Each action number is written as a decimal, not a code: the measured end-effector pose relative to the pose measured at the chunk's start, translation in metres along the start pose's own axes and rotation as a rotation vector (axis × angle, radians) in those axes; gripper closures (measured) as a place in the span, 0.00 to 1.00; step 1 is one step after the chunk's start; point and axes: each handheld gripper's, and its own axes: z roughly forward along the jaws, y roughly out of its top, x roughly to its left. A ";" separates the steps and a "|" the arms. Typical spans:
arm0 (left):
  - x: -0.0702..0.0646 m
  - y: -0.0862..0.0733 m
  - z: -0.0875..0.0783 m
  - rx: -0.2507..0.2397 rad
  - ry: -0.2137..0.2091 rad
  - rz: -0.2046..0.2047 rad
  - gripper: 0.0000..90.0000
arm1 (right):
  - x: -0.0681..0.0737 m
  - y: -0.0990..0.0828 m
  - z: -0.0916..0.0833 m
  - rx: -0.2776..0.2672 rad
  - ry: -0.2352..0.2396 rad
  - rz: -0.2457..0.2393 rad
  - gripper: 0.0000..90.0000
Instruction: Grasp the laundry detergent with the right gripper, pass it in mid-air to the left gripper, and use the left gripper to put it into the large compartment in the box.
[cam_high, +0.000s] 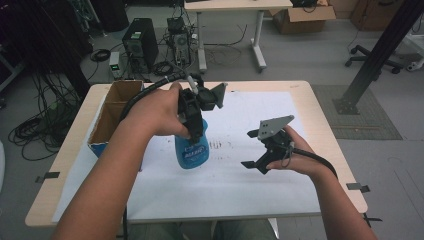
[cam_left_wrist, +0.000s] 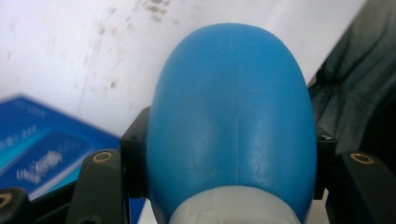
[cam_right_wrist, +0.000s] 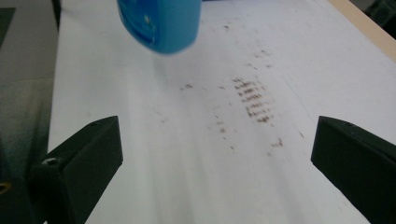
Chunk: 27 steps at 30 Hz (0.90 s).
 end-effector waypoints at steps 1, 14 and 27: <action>0.008 -0.003 -0.003 0.003 -0.003 -0.063 0.43 | -0.002 -0.002 -0.003 0.006 -0.005 0.003 0.03; 0.055 -0.030 -0.033 0.007 -0.047 -0.441 0.43 | -0.010 -0.010 -0.021 0.070 -0.037 0.000 0.03; 0.088 -0.069 -0.067 -0.011 -0.051 -0.695 0.43 | -0.015 -0.013 -0.030 0.137 -0.077 -0.010 0.03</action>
